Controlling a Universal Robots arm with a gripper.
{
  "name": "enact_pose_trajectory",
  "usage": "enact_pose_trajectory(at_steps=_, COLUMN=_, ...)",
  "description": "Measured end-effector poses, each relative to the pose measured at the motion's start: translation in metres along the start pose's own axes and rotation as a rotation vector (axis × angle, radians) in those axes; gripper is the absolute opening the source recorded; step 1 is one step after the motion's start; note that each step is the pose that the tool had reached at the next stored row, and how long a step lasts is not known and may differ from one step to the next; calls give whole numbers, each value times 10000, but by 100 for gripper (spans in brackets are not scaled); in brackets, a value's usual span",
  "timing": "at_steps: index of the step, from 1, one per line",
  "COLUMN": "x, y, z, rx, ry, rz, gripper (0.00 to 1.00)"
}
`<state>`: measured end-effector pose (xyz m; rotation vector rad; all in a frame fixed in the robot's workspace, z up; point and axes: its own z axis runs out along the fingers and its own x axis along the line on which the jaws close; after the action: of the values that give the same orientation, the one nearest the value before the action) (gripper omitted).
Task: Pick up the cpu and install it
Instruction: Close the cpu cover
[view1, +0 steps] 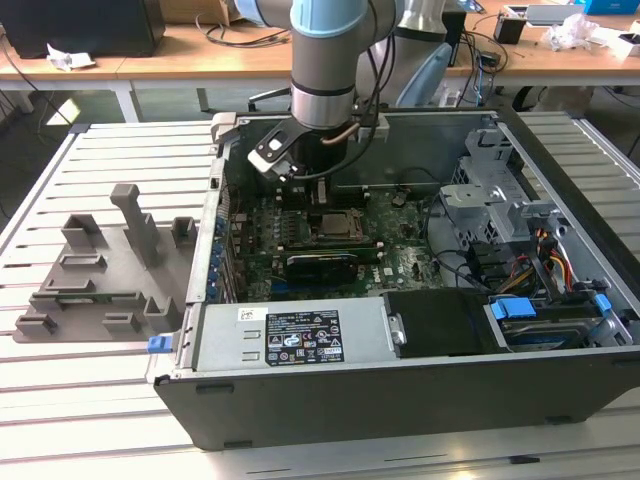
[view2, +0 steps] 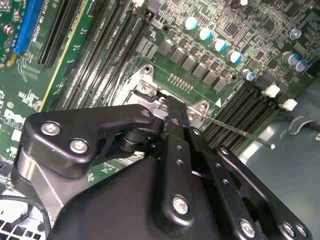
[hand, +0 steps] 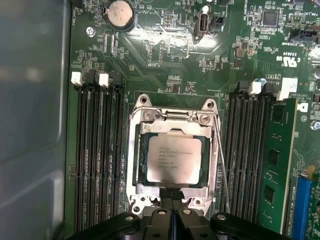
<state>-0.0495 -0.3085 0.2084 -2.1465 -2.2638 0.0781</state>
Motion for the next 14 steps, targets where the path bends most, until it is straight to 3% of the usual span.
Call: enact_pose_trajectory(at_steps=14, x=-2, y=42, z=45, rx=-1, ry=46, rz=-19, gripper=11)
